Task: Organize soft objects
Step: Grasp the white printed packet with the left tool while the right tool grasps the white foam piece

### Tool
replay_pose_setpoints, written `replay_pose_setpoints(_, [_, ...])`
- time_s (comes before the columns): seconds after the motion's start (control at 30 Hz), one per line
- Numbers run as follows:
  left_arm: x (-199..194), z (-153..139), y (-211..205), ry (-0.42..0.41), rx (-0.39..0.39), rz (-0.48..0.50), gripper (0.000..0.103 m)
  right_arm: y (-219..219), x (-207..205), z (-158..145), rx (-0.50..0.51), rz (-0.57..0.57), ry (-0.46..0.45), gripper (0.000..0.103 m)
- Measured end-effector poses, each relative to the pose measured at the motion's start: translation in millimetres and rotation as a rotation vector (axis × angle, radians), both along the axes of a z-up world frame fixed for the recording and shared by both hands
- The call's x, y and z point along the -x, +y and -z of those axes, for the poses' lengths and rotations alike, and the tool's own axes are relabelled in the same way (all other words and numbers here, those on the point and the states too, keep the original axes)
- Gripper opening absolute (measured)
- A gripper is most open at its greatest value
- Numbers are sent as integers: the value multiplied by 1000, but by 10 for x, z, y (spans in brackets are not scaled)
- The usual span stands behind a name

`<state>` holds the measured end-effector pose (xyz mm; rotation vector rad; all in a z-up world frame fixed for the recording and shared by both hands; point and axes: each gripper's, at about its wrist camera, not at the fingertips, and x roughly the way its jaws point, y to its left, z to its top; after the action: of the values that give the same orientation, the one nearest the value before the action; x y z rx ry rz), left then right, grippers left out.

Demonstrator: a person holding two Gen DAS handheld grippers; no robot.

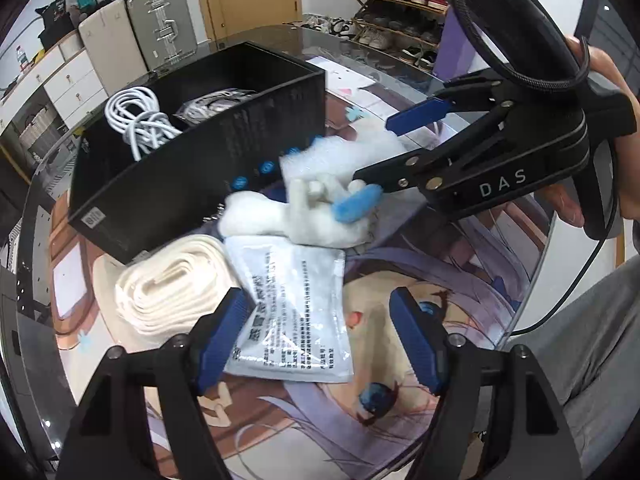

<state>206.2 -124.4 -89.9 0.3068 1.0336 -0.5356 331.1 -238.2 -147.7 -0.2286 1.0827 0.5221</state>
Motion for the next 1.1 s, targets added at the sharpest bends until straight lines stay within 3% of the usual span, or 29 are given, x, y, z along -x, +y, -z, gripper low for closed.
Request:
replay_pose_setpoints(0.13, [-9,98,-70,17,-39,8,71,70,106,16,-9,-37,42,74])
replay_pose_setpoints(0.23, [-37,85,-27,32,-9,-12,50,179,287,-13,-21,-100,70,74])
replay_pose_setpoints(0.37, [-34,28,82,67,42,-3,34,232,413,-115,12,-108,31,74])
replay_pose_setpoints(0.6, [68,-164,300,52,84,-1,32,176,266,-155,42,-52,-65,74])
replay_pose_setpoints(0.83, [123,-345,555,25,145,-31,32,-114,-35,-245,-67,51,-51,74])
replay_pose_setpoints(0.97, [81,-316,645,30,147,-72,32,-114,-86,-288,20,85,-113,74])
replay_pose_setpoints(1.1, [75,-297,656,40,148,-96,32,-16,-85,-113,86,31,-88,74])
